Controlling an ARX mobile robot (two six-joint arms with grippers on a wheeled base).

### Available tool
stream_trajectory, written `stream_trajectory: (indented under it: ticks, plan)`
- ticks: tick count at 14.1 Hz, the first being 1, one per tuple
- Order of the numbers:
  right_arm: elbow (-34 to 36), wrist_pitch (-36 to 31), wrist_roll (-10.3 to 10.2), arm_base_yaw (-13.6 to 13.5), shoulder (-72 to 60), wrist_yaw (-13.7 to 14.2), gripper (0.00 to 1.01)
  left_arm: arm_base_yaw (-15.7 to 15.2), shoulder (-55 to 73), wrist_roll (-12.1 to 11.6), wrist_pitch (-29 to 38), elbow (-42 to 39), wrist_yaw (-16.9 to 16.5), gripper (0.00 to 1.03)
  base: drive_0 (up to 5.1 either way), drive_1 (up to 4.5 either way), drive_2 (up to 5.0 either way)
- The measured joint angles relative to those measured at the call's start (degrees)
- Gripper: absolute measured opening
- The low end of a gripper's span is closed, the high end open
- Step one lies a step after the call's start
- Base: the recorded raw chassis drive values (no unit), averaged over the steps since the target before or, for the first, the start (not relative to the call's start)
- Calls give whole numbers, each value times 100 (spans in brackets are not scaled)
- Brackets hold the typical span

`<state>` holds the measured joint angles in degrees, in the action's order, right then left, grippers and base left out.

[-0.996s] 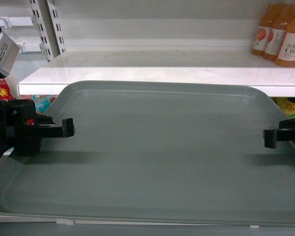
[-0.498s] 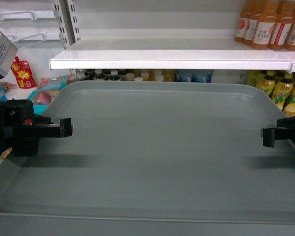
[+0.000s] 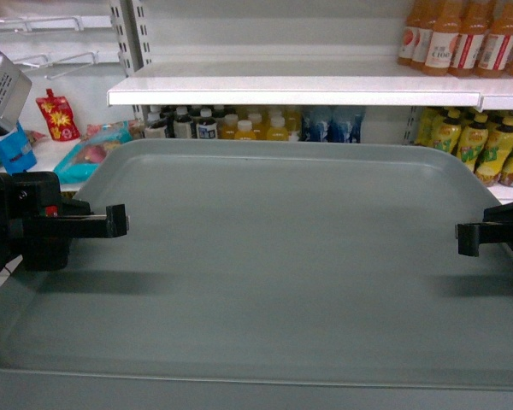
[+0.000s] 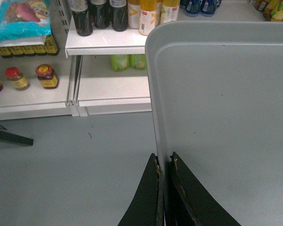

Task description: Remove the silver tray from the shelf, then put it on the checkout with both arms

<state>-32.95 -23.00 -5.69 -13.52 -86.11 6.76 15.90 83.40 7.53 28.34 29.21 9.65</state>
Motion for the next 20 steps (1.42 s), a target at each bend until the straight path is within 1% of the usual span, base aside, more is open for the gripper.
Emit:
stream_trajectory:
  ticks: [20]
  plan:
    - [13, 39, 2, 2, -2, 2, 3, 4, 0, 0, -20, -9, -4, 4, 7, -410, 424]
